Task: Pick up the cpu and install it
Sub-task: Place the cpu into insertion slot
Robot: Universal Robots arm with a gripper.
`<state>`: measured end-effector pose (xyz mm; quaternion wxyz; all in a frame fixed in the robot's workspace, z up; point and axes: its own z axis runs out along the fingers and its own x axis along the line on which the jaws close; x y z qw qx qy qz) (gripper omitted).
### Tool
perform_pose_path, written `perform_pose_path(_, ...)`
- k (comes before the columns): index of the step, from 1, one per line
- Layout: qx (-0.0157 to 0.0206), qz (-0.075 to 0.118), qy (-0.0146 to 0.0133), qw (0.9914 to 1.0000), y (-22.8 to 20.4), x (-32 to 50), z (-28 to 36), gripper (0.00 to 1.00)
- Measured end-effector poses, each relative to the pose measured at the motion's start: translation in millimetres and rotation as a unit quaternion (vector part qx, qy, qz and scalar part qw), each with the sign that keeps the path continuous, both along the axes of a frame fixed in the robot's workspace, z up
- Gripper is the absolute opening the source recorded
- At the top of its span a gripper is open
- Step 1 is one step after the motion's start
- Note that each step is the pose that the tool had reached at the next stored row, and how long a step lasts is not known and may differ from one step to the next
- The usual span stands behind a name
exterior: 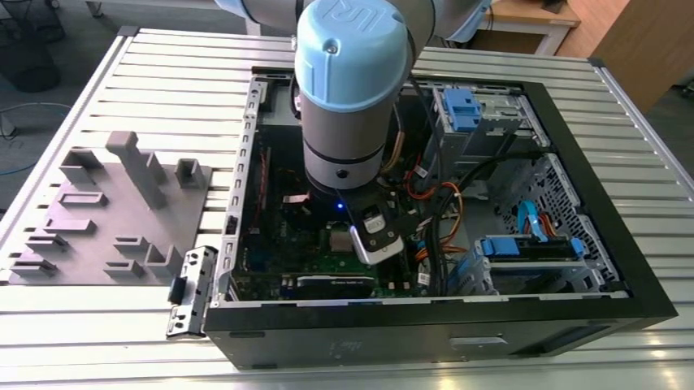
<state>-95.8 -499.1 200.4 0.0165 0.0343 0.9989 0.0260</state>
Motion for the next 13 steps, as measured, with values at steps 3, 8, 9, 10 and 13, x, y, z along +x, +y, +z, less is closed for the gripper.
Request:
perform_pose_path(3,0.0001,0.000,0.0000,1.00000,0.0,0.0,0.0,0.61)
perform_pose_path(8,0.0000,0.000,0.0000,1.00000,0.0,0.0,0.1,0.59)
perform_pose_path(9,0.0000,0.000,0.0000,1.00000,0.0,0.0,0.1,0.59)
perform_pose_path(10,0.0001,0.000,0.0000,1.00000,0.0,0.0,0.1,0.53)
perform_pose_path(13,0.0000,0.000,0.0000,1.00000,0.0,0.0,0.1,0.41)
